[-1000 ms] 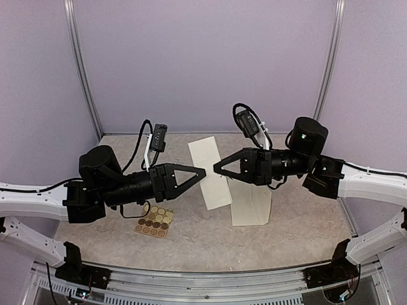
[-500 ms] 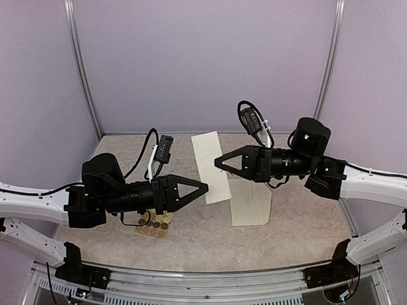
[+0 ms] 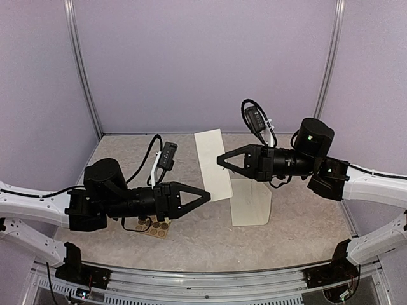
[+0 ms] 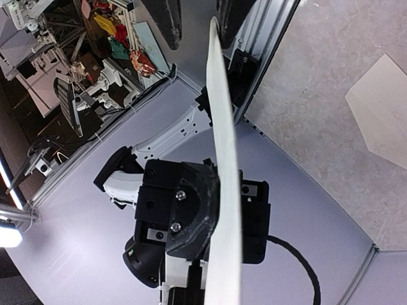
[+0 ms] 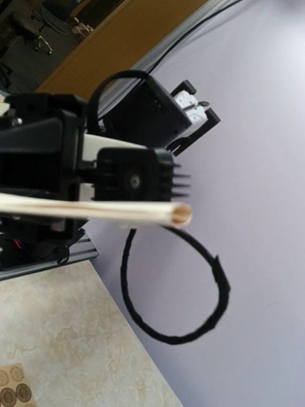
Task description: Place the letter into the envelope and seal it
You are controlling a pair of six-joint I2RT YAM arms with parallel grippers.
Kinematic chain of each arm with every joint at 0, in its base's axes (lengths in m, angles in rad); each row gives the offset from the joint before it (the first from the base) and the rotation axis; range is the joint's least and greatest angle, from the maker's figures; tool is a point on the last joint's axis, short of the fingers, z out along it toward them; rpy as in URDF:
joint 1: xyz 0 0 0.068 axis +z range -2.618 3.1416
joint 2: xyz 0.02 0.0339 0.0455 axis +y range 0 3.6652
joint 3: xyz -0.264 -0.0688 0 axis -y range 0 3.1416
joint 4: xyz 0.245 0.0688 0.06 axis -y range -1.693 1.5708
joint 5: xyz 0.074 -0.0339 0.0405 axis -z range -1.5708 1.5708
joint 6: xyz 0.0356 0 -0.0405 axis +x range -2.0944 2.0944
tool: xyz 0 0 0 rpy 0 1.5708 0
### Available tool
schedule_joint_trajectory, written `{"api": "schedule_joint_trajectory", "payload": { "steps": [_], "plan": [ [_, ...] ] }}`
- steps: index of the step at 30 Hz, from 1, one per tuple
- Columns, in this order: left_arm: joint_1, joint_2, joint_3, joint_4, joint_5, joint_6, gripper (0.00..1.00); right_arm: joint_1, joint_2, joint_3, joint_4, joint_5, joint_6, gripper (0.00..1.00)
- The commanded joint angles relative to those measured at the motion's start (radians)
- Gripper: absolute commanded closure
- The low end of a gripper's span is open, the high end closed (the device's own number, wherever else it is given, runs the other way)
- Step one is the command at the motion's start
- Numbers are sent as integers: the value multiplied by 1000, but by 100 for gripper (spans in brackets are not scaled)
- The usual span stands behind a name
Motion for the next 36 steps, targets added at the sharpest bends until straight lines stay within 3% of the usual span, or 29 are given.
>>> {"api": "schedule_joint_trajectory", "payload": {
  "steps": [1,3,6,11,15,18,21,27,36],
  "plan": [
    [-12,13,-14,1,3,4,78,4,-26,-10,19,19,7,100],
    [-16,17,-17,0,-1,5,83,3,-26,-11,21,18,8,100],
    [-18,17,-20,1,-6,5,100,3,-29,-12,21,19,9,100],
    [-26,20,-17,2,-6,12,100,5,-32,-16,20,26,9,100],
    [-27,27,-19,0,-6,4,89,4,-32,-18,20,26,10,100],
    [-26,29,-17,-14,-28,7,64,4,-28,-16,20,14,9,100],
    [-24,5,8,-34,-67,41,53,4,-22,-11,3,-4,-1,100],
    [39,-36,93,-102,-110,110,57,5,-2,-8,-40,-52,-15,100],
    [138,-41,131,-69,1,103,72,5,4,-8,-83,-92,-35,100]
  ]
}}
